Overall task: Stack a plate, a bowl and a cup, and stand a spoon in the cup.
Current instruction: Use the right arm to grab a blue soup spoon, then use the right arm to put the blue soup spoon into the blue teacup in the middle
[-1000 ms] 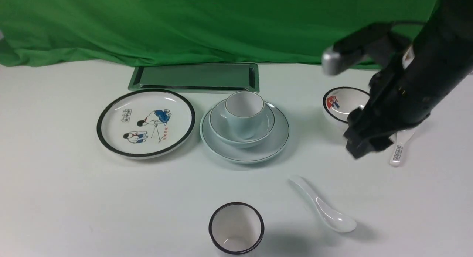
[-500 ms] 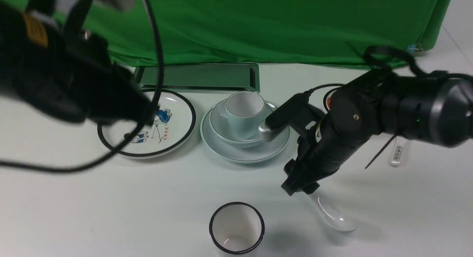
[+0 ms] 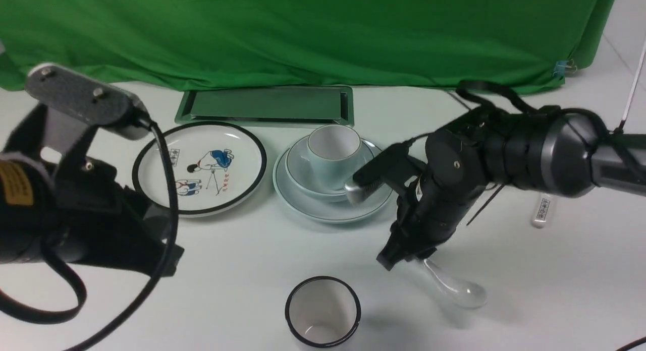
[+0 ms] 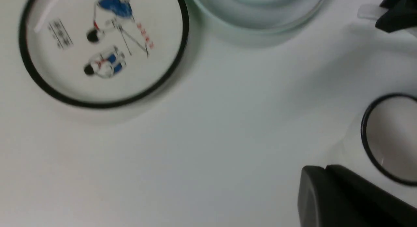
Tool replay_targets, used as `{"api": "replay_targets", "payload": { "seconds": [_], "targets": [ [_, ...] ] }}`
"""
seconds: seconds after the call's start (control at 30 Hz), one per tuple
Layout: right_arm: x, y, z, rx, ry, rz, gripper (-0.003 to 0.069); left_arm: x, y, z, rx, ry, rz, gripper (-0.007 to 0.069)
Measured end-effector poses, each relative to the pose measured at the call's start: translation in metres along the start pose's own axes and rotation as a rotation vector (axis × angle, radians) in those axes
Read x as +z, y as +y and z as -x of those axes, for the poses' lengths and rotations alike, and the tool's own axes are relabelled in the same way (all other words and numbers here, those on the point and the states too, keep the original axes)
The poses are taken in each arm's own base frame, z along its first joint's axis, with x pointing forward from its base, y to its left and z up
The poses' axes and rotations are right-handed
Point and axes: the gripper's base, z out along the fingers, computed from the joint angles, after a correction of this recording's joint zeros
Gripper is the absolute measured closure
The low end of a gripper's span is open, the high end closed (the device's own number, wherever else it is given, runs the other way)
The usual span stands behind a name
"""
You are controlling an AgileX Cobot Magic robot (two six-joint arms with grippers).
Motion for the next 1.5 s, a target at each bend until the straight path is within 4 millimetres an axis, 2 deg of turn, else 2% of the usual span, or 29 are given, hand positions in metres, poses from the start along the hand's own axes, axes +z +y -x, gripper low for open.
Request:
{"api": "replay_targets", "payload": {
  "seconds": [0.07, 0.1, 0.13, 0.17, 0.2, 0.23, 0.27, 0.33, 0.43, 0.57, 0.6, 0.63, 0.7, 0.73, 0.77, 0.83, 1.03, 1.17, 1.33, 1.43, 1.5],
  "targets": [
    [-0.031, -0.005, 0.015, -0.005, -0.112, -0.026, 0.0489, -0.002, 0.002, 0.006, 0.015, -0.071, 0.02, 0.0661],
    [-0.038, -0.006, 0.018, -0.004, -0.142, -0.033, 0.0489, -0.002, 0.002, 0.006, 0.019, -0.077, 0.024, 0.0661],
    [-0.069, -0.01, 0.032, -0.005, -0.277, -0.065, 0.0489, -0.004, 0.003, 0.012, 0.035, -0.141, 0.042, 0.0661],
    [-0.086, -0.012, 0.039, -0.004, -0.359, -0.083, 0.0489, -0.004, 0.004, 0.014, 0.043, -0.168, 0.051, 0.0661],
    [-0.089, -0.013, 0.041, -0.004, -0.389, -0.09, 0.0489, -0.004, 0.004, 0.015, 0.046, -0.174, 0.054, 0.0661],
    [-0.109, -0.016, 0.052, -0.003, -0.525, -0.119, 0.0489, -0.005, 0.005, 0.02, 0.057, -0.227, 0.065, 0.0661],
    [-0.12, -0.018, 0.058, -0.001, -0.62, -0.139, 0.0489, -0.006, 0.005, 0.022, 0.057, -0.257, 0.068, 0.0661],
    [-0.131, -0.02, 0.07, 0.01, -0.775, -0.166, 0.0489, -0.007, 0.006, 0.026, 0.064, -0.296, 0.075, 0.0659],
    [-0.129, -0.022, 0.085, 0.052, -0.962, -0.177, 0.0489, -0.008, 0.006, 0.028, 0.066, -0.326, 0.078, 0.0657],
    [-0.099, -0.023, 0.1, 0.123, -1.071, -0.144, 0.0489, -0.007, 0.006, 0.028, 0.066, -0.323, 0.078, 0.0656],
    [-0.1, -0.024, 0.1, 0.126, -1.078, -0.144, 0.0489, -0.007, 0.006, 0.028, 0.066, -0.323, 0.078, 0.0656],
    [-0.08, -0.023, 0.104, 0.136, -1.079, -0.134, 0.0489, -0.007, 0.006, 0.028, 0.067, -0.321, 0.078, 0.0656],
    [-0.07, -0.023, 0.106, 0.139, -1.078, -0.131, 0.0489, -0.006, 0.006, 0.028, 0.07, -0.318, 0.08, 0.0656],
    [-0.057, -0.023, 0.107, 0.144, -1.066, -0.124, 0.0489, -0.003, 0.007, 0.028, 0.081, -0.31, 0.086, 0.0656],
    [-0.055, -0.023, 0.107, 0.144, -1.064, -0.123, 0.0489, -0.003, 0.007, 0.028, 0.082, -0.308, 0.087, 0.0656],
    [-0.039, -0.022, 0.107, 0.149, -1.033, -0.115, 0.0489, 0.003, 0.008, 0.028, 0.095, -0.287, 0.093, 0.0656],
    [-0.019, -0.021, 0.107, 0.151, -0.997, -0.108, 0.0463, 0.023, 0.009, 0.027, 0.104, -0.224, 0.092, 0.0656],
    [-0.015, -0.021, 0.106, 0.152, -0.979, -0.106, 0.0425, 0.034, 0.009, 0.026, 0.104, -0.188, 0.088, 0.0656],
    [-0.016, -0.02, 0.104, 0.153, -0.949, -0.103, 0.0403, 0.033, 0.009, 0.026, 0.104, -0.187, 0.089, 0.0656],
    [-0.044, -0.023, 0.098, 0.158, -0.892, -0.106, 0.0419, 0.015, 0.008, 0.023, 0.102, -0.201, 0.092, 0.0656],
    [-0.078, -0.026, 0.091, 0.165, -0.889, -0.114, 0.0451, -0.001, 0.008, 0.017, 0.101, -0.205, 0.095, 0.0656]
  ]
}}
